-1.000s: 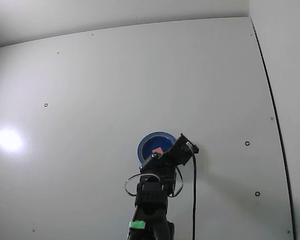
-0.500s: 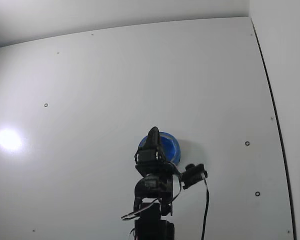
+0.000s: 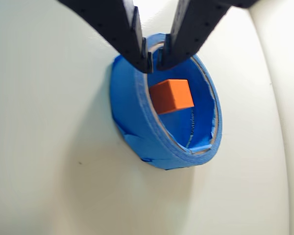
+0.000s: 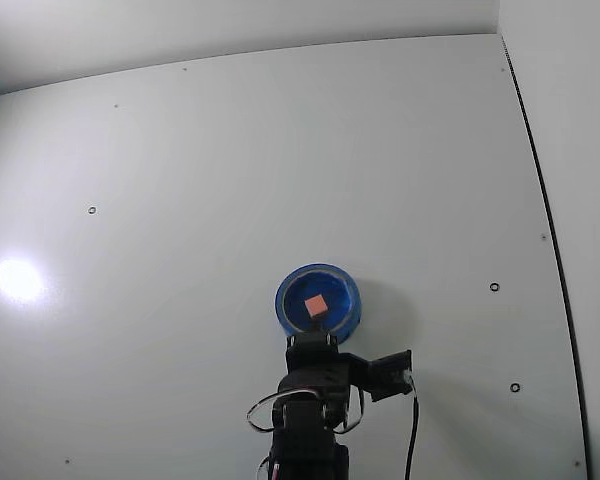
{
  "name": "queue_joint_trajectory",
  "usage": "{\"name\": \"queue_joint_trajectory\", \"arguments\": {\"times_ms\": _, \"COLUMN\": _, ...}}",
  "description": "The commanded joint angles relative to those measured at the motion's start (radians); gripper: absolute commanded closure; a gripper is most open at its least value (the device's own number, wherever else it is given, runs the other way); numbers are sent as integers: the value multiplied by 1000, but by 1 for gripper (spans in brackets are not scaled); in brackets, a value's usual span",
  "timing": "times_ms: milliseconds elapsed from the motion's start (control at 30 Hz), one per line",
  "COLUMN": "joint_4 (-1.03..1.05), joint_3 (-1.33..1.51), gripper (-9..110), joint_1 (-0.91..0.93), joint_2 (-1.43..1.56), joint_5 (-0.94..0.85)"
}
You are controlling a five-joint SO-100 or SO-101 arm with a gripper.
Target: Grasp a block and put it in the bin.
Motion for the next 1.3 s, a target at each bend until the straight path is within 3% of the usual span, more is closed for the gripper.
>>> {"name": "queue_joint_trajectory", "arguments": {"times_ms": 0, "joint_4": 110, "joint_3": -6, "gripper": 101, "joint_1": -60, "joint_2": -3, "joint_5": -17}}
{"name": "queue_joint_trajectory", "arguments": {"times_ms": 233, "joint_4": 153, "joint_3": -5, "gripper": 101, "joint_1": -143, "joint_2": -3, "joint_5": -98}}
{"name": "queue_joint_trajectory", "arguments": {"times_ms": 1267, "joint_4": 152, "joint_3": -5, "gripper": 101, "joint_1": -144, "joint_2": -3, "joint_5": -32}}
